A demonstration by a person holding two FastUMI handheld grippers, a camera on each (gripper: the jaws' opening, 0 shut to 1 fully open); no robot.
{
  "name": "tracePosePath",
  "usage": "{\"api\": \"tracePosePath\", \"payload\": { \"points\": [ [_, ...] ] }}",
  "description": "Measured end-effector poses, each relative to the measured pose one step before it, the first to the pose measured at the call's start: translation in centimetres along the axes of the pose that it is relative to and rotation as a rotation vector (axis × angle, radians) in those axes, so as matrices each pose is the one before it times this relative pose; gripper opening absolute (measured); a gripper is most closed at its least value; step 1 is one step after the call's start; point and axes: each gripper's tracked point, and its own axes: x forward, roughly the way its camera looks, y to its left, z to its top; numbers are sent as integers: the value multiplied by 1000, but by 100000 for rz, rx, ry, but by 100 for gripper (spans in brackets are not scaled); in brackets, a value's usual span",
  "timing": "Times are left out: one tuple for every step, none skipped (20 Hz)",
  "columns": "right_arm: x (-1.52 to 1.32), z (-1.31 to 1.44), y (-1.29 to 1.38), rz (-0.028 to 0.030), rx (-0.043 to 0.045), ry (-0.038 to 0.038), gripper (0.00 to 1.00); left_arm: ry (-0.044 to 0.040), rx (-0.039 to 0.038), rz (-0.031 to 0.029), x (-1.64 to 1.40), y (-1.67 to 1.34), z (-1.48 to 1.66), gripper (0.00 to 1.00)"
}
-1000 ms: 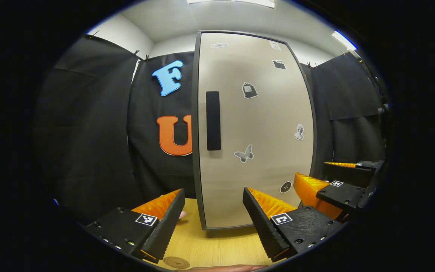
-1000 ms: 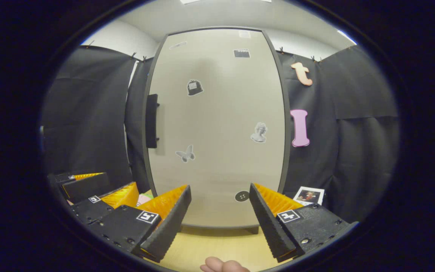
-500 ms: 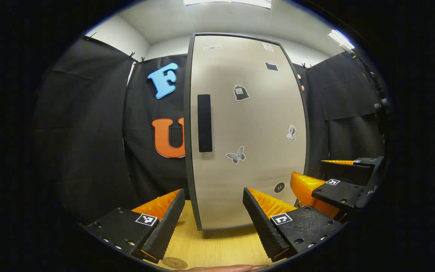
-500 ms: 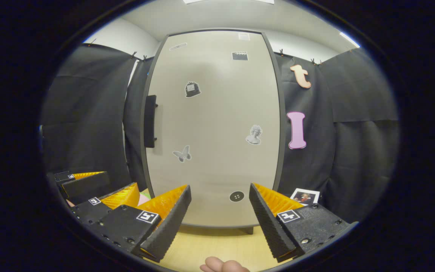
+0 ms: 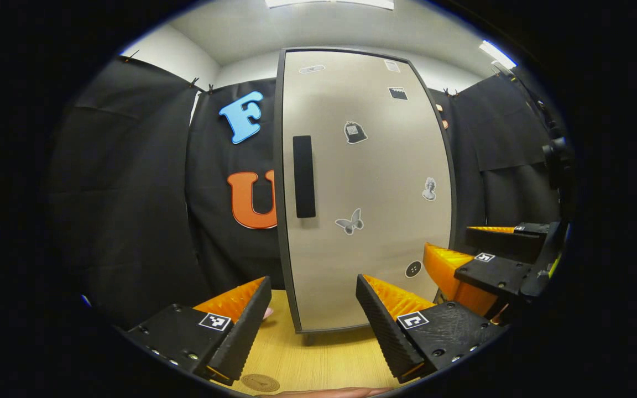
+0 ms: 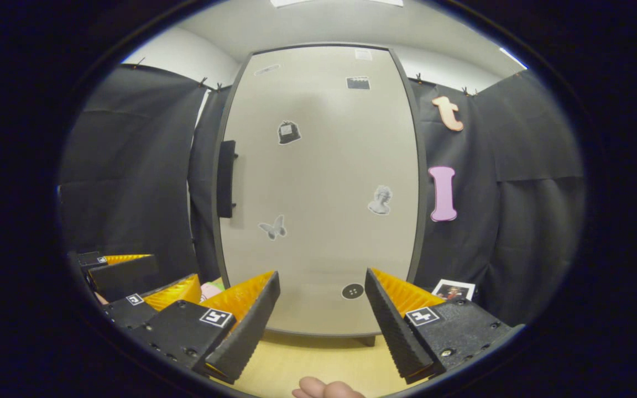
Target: Open the cabinet door with the right hand, grasp the bottle in the cabinet with the left hand and place it on the coaster, then close the cabinet door with the right hand.
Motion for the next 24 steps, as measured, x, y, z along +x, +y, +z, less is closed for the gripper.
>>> {"api": "tracePosePath", "payload": {
  "points": [
    [480, 435, -88, 507, 563, -693, 99, 50, 603, 726, 80, 201, -37, 93],
    [574, 583, 34, 784, 473, -1318, 99, 158, 562, 571, 38, 167, -12, 93],
    [526, 652, -31, 617, 143, -1526, 99, 279, 397, 560, 75, 131, 0, 93],
    [843, 629, 96, 868, 447, -1790, 99, 439, 382, 720, -65, 263, -134, 93],
    [301, 747, 567, 2209, 389, -1979, 99, 382, 280, 704, -105, 172, -71, 93],
    [963, 902, 740, 2984, -33, -2634, 98, 593, 444, 637, -75, 239, -242, 93],
    [603, 1019, 818, 3154, -284, -3070, 98, 198, 541, 1020, -110, 309, -52, 93],
    [587, 851, 858, 3547, -404, -2972, 98, 81, 585, 1047, -90, 305, -30, 93],
    [496, 620, 749, 2636, -584, -2180, 98, 432, 421, 724, -43, 278, -114, 93],
    [844, 428, 517, 1597, 11, -1288, 98, 392, 315, 1037, -110, 271, -126, 93],
    [186, 59, 627, 2060, 1305, -307, 97, 328, 203, 1109, 109, 367, -127, 93],
    [879, -279, 743, 1662, 1456, 548, 98, 368, 219, 1142, -38, 299, -108, 93],
    [562, 297, 574, 1819, 930, 140, 98, 323, 266, 1291, -112, 444, -124, 93],
    [762, -31, 523, 1845, 259, -199, 97, 490, 123, 1303, -65, 423, -116, 93],
    [714, 221, 629, 1694, -247, -1038, 97, 561, 56, 1482, -85, 446, -194, 93],
    [561, 234, 997, 3089, -63, -1544, 97, 854, -14, 1191, -23, 436, -362, 93],
    [515, 135, 824, 2810, 87, -2066, 97, 956, 149, 1250, -99, 400, -314, 93],
    [738, 341, 828, 2935, 17, -1960, 96, 1048, 370, 1174, -63, 433, -315, 93],
    [717, 165, 574, 1505, -344, -1428, 96, 1032, 397, 1248, -21, 371, -317, 93],
    [669, -121, 335, 1101, 451, -547, 96, 892, 562, 1635, -80, 570, -335, 93],
    [728, -234, 217, 527, 1008, 300, 95, 991, 459, 1123, -45, 433, -332, 93],
    [798, -358, 60, 352, 2030, 630, 96, 1126, 394, 1083, -67, 428, -313, 93],
    [696, -328, 319, 1911, 3005, 791, 95, 894, 578, 1301, 173, 442, -214, 93],
    [489, -193, 61, 986, 2524, 178, 95, 750, 691, 1013, 23, 397, -147, 93]
  ]
}}
